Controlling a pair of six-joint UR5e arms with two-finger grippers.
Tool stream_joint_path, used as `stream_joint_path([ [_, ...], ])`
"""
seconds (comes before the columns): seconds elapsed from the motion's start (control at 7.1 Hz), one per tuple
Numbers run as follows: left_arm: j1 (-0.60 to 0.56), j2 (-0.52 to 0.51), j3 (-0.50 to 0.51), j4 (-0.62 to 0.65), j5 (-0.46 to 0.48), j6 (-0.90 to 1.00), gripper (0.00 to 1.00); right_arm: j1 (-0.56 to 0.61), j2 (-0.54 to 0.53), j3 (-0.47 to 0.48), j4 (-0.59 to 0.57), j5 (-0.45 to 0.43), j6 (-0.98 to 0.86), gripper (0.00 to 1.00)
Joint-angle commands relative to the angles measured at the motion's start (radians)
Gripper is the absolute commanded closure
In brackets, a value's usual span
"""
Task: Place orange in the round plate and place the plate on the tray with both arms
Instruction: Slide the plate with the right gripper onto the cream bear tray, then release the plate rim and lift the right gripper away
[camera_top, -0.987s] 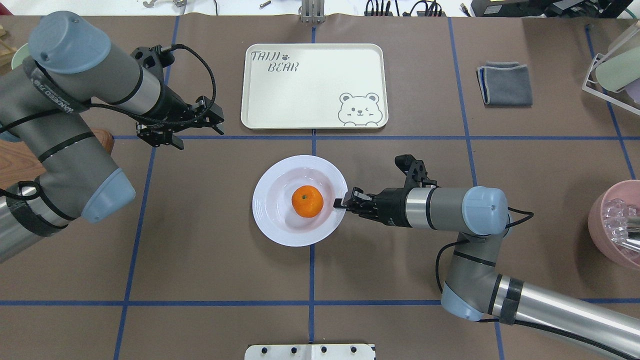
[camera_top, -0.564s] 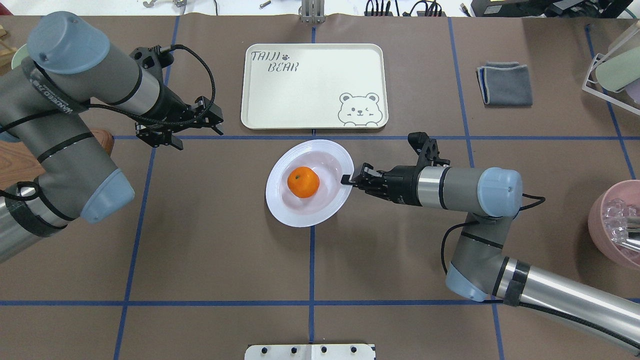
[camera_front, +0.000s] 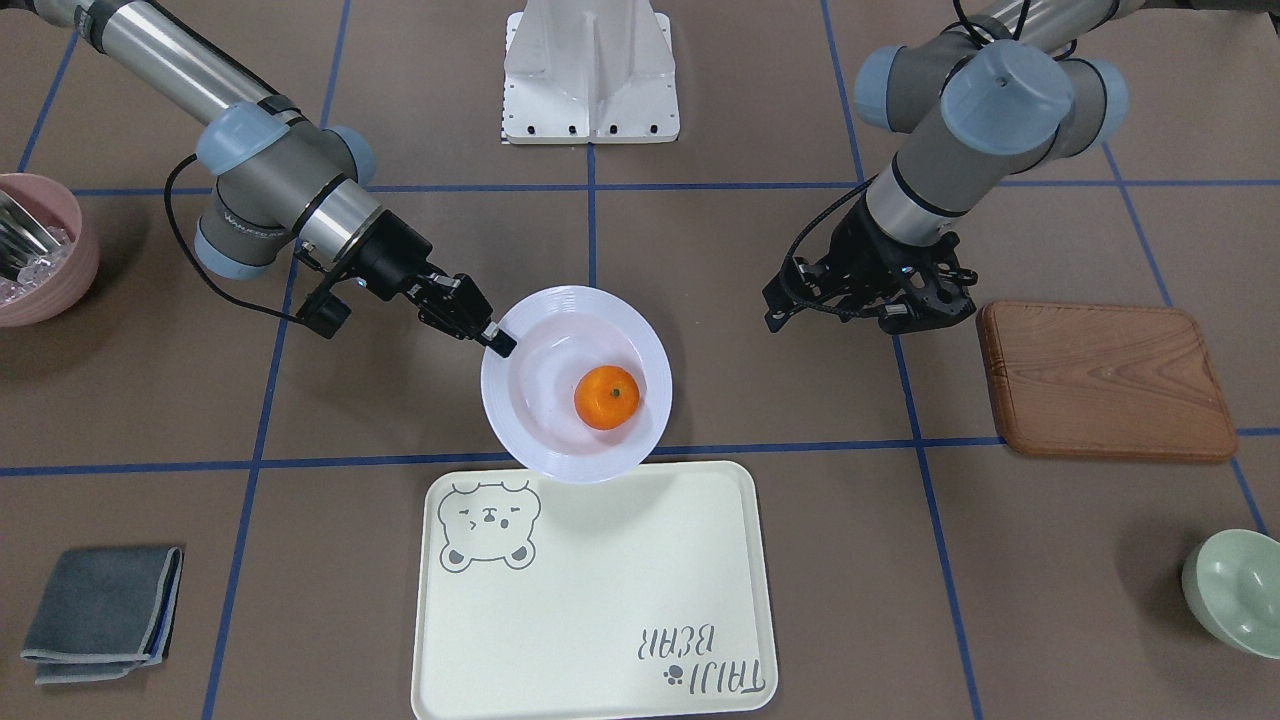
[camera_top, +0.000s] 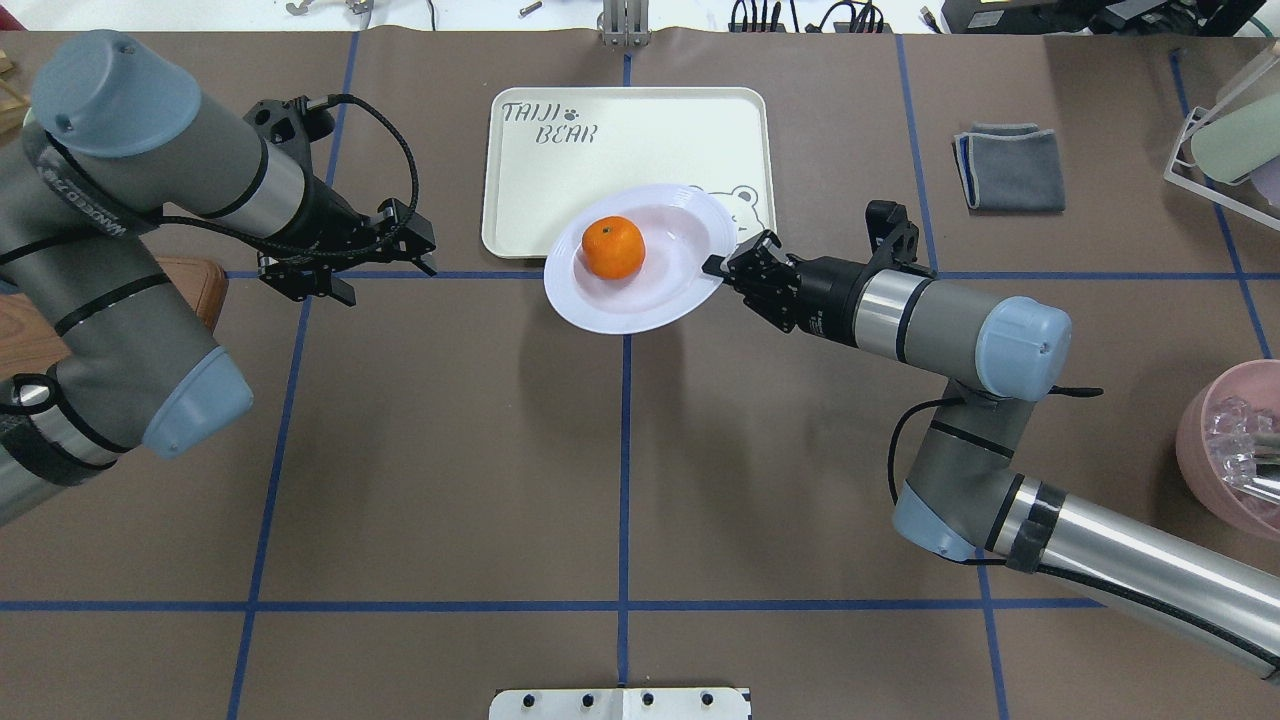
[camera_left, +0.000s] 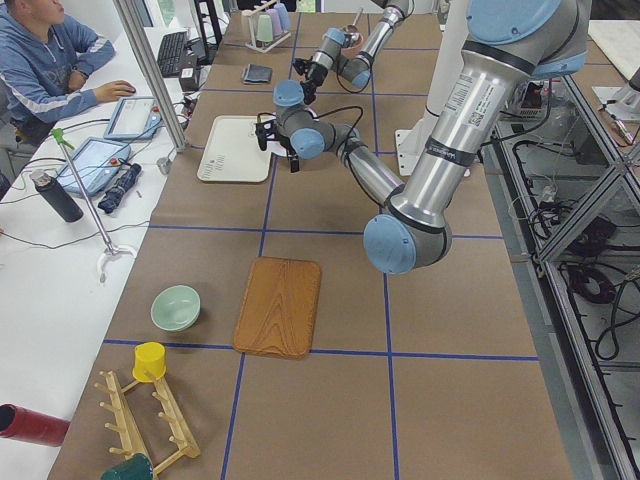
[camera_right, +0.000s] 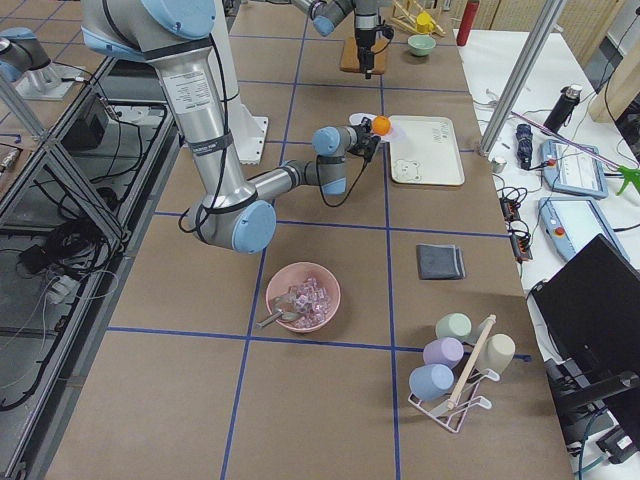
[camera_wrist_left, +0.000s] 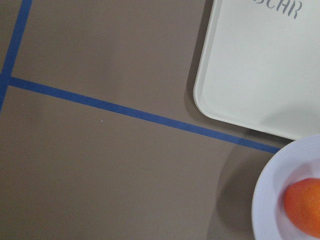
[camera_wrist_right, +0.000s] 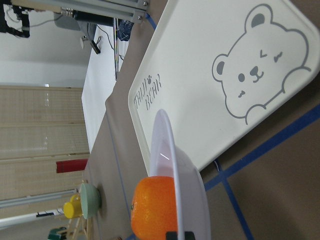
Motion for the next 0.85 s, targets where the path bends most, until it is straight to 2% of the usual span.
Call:
stream_joint_path([
  [0.0,0.0,0.032,-0.053,0.0,0.005,-0.004,0.02,-0.008,0.084,-0.121,0.014,-0.19,0.134,1.0],
  [0.14,0.0,0.058,-0.082,0.0,0.007,-0.006,0.02,-0.011,0.131,-0.187,-0.012,-0.285,0.223,1.0],
  [0.28,0.0,0.075,-0.104,0.0,0.01,-0.006,0.02,-0.011,0.18,-0.214,-0.101,-0.335,0.277,1.0],
  [0.42,0.0,0.107,-0.133,0.0,0.01,-0.007,0.02,-0.023,0.273,-0.214,-0.275,-0.391,0.318,1.0],
  [0.56,0.0,0.134,-0.162,0.0,0.01,-0.006,0.02,-0.043,0.333,-0.235,-0.398,-0.433,0.336,1.0],
  [0.7,0.0,0.141,-0.165,0.0,0.01,-0.007,0.02,-0.062,0.353,-0.277,-0.41,-0.458,0.336,0.96],
])
